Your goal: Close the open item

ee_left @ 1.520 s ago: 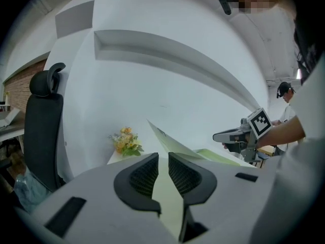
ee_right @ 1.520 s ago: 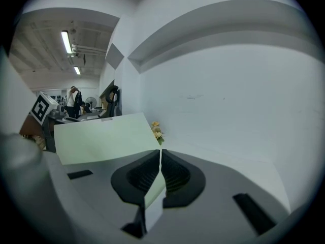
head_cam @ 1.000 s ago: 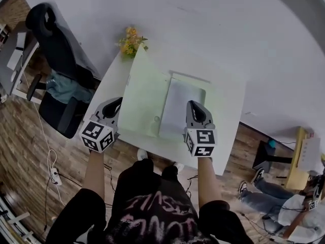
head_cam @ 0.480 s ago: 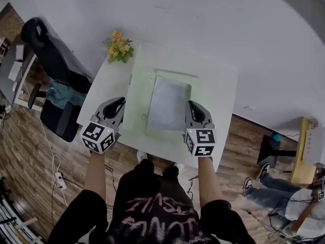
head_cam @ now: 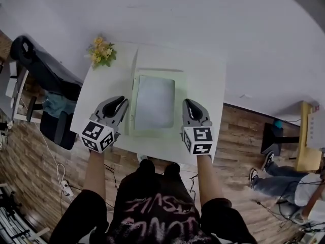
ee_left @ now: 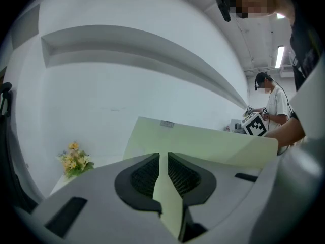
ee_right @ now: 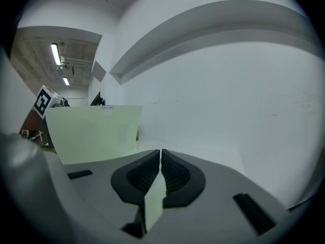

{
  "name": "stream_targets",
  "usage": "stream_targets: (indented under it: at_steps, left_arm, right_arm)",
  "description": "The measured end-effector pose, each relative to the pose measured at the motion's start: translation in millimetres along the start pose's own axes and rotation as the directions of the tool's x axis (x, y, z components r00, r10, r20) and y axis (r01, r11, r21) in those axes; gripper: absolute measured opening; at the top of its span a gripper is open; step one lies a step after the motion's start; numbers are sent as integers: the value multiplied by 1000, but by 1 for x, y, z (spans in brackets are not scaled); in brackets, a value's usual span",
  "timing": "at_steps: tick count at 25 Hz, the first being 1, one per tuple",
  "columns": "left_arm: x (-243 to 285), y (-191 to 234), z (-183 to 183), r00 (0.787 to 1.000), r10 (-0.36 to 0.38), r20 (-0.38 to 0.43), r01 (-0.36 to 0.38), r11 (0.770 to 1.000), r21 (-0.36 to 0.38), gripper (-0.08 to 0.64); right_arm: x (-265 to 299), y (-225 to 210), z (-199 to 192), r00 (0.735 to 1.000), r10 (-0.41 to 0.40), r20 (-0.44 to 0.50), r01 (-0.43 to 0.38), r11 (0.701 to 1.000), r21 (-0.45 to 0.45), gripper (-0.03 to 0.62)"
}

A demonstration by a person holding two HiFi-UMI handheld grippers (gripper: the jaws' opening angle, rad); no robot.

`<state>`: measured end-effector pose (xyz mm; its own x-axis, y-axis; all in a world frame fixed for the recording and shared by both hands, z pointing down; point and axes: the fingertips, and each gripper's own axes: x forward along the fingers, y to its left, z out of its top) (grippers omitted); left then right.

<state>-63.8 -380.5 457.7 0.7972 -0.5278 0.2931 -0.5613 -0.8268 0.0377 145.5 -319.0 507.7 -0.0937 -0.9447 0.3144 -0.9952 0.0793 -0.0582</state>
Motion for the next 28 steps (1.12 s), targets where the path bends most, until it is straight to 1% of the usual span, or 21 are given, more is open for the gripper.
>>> stream_targets:
  at_steps: [4, 9, 13, 16, 20, 25, 28]
  left_arm:
    - [25, -13, 5, 999, -40, -11, 40, 999, 17, 64]
    - [56, -39, -1, 994, -104, -43, 105, 994, 24, 64]
    - [83, -63, -11, 983, -160, -95, 165, 985, 53, 64]
    - [101, -85, -22, 968, -205, -146, 219, 972, 89, 64]
    - [122, -108, -33, 948, -253, -193, 275, 956, 97, 64]
    - [141, -130, -55, 916, -287, -281, 328, 938, 113, 64]
    - [151, -139, -67, 898, -293, -328, 347, 930, 119, 64]
  right_arm:
    - [-4, -18, -8, 1000, -27, -10, 27, 1000, 5, 28]
    - [-14, -41, -19, 998, -68, -18, 68, 998, 4, 27]
    - [-22, -60, -31, 995, -99, -29, 100, 994, 47, 28]
    - [-29, -72, -42, 992, -121, -39, 124, 990, 73, 28]
    - [-36, -87, -55, 988, -145, -59, 150, 983, 101, 28]
    - [-48, -101, -73, 981, -178, -81, 188, 973, 136, 26]
    - [-49, -109, -82, 979, -186, -88, 198, 968, 153, 28]
